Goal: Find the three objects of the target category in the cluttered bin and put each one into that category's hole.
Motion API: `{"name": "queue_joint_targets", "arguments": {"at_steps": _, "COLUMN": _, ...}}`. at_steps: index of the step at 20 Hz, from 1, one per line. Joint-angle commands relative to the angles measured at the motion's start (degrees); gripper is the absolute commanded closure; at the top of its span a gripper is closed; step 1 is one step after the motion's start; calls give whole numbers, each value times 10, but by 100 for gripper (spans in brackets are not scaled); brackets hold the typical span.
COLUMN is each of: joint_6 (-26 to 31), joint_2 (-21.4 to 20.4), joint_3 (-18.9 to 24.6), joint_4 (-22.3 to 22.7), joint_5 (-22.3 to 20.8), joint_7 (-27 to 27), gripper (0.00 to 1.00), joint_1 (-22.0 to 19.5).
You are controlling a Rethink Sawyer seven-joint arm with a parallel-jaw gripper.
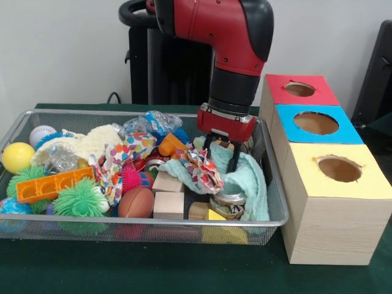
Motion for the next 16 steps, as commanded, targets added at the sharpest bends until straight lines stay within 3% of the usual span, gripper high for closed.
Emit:
{"name": "queue_joint_targets", "arguments": {"at_steps": 1, "joint_6": 13, "joint_2": 57, "joint_3": 69, "joint_4": 38, "joint_5": 10, "joint_7": 101, "gripper": 0, "joint_1": -13}}
{"name": "queue_joint_targets", "arguments": {"at_steps": 5, "joint_6": 68, "joint_2": 38, "joint_3": 110, "joint_4": 63, "joint_5": -28, "joint_7": 57, "gripper": 0, "joint_1": -56}}
{"name": "queue_joint_targets", "arguments": {"at_steps": 10, "joint_6": 132, "joint_2": -4, "joint_3": 127, "joint_4": 92, "joint_5": -60, "joint_7": 9, "gripper": 0, "joint_1": -87}}
{"name": "queue_joint_targets", "arguments": {"at_steps": 16, "joint_6": 194, "joint_2": -17, "joint_3": 132, "joint_4": 86, "joint_5": -95, "joint_7": -32, "gripper": 0, "joint_1": -113}}
